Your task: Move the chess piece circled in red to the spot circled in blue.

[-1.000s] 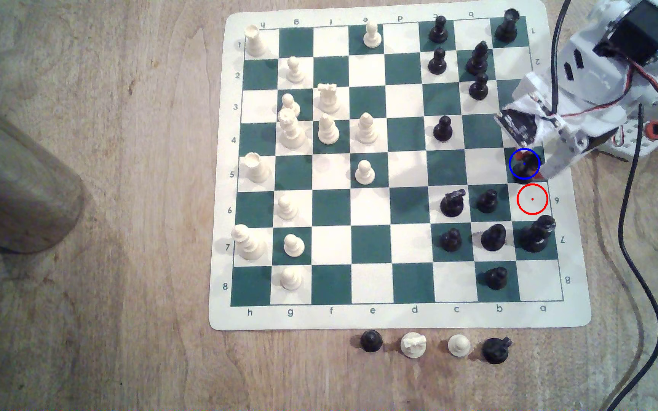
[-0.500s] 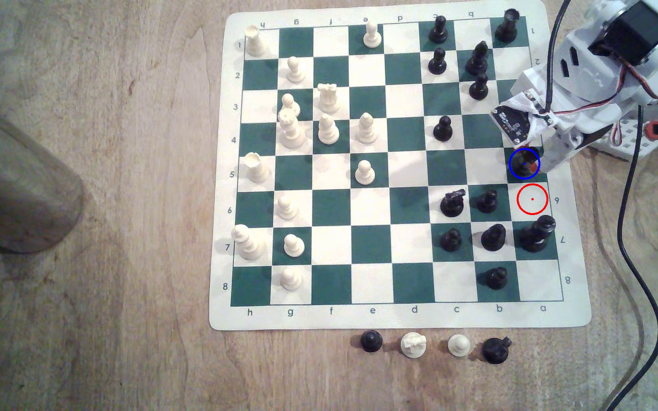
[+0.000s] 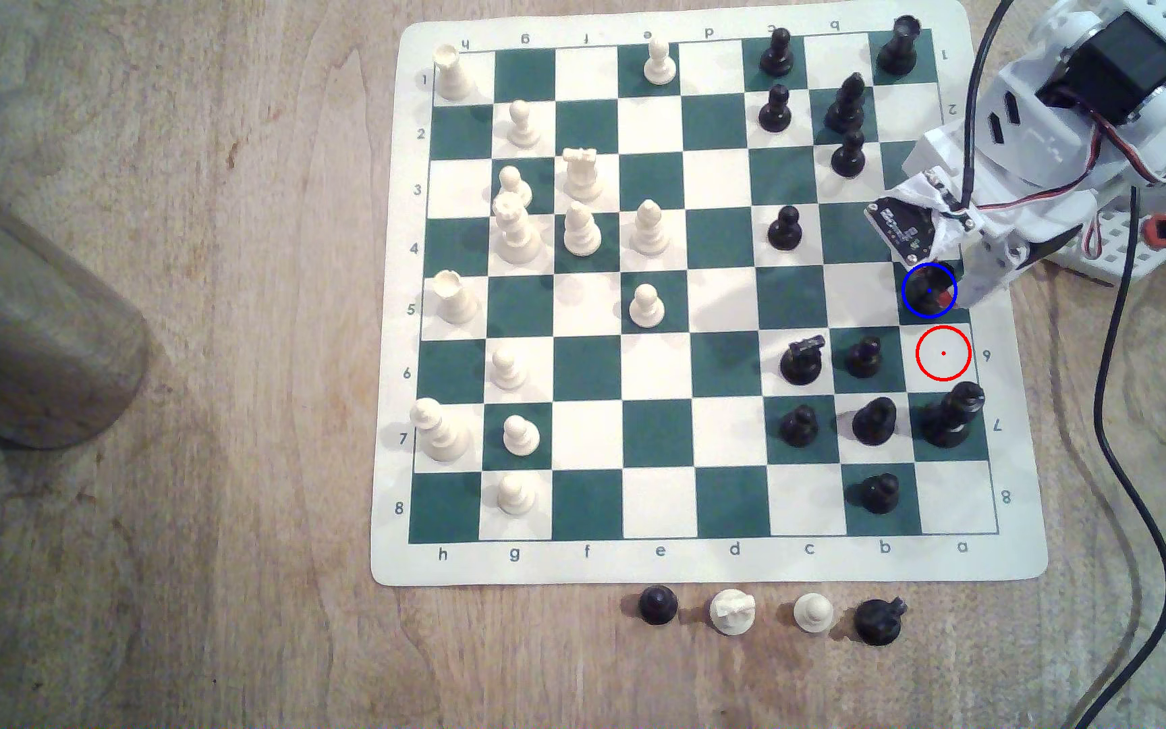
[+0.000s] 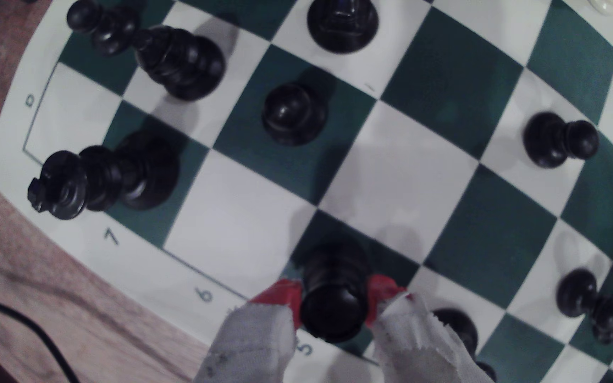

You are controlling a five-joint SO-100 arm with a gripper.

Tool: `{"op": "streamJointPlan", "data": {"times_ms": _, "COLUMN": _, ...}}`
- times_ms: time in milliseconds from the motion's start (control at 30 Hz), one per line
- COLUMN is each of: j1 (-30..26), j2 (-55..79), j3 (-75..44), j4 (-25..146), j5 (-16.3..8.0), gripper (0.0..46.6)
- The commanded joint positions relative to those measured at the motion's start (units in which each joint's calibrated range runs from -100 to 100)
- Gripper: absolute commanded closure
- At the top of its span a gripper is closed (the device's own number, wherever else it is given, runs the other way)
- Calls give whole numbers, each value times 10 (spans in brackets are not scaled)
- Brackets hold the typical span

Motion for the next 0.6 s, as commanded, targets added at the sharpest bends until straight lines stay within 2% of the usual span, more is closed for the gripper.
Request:
{"op": "streamJointPlan", "data": {"times_ms": 0, "j1": 3, "j2": 20, "j3": -10, "j4": 0, "j5": 7, "gripper": 464}}
{"op": "streamJointPlan", "data": {"times_ms": 367, "j1": 7, "j2": 60, "j3": -13, "j4": -3, "j5": 14, "gripper": 463}}
{"op": "streamJointPlan", "data": {"times_ms": 500, "j1": 7, "j2": 62, "j3": -10, "j4": -7, "j5": 14, "gripper": 427}}
{"op": "streamJointPlan", "data": {"times_ms": 567, "j1": 7, "j2": 63, "j3": -10, "j4": -7, "j5": 13, "gripper": 394}}
